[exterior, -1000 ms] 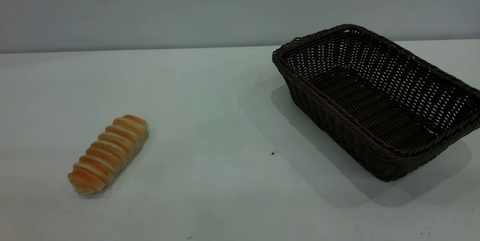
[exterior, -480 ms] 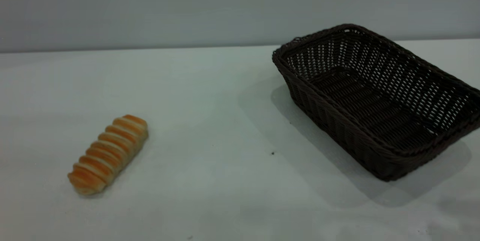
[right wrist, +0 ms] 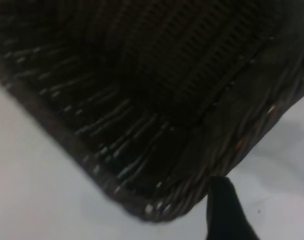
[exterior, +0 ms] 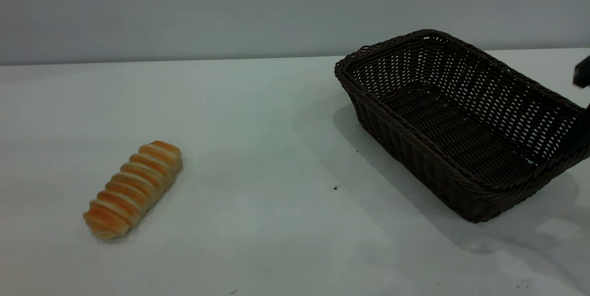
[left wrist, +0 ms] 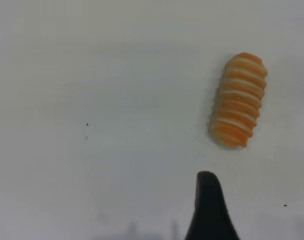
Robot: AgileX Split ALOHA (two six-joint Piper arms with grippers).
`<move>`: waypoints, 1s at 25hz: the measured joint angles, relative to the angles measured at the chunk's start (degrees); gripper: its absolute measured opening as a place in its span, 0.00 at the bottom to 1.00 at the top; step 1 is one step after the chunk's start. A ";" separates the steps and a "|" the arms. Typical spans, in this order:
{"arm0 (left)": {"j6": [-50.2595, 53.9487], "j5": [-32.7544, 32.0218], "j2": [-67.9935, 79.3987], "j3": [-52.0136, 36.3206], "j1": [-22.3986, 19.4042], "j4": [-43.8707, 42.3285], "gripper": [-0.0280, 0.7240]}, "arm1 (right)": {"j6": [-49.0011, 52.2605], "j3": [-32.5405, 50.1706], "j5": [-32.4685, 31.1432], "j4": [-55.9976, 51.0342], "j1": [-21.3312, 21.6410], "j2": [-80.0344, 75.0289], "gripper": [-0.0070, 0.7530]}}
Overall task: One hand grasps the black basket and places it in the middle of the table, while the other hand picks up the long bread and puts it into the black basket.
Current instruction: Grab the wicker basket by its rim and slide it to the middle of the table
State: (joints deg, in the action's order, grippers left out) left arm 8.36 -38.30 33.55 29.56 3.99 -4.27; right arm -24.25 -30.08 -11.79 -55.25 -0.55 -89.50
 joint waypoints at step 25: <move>0.00 0.00 0.00 0.00 0.00 -0.06 0.75 | -2.26 -17.52 2.17 -15.43 -0.05 -28.67 0.49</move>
State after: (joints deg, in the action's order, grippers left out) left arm 8.36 -38.30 33.55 29.56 3.99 -4.34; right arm -26.52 -47.60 -9.63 -70.69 -0.59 -118.18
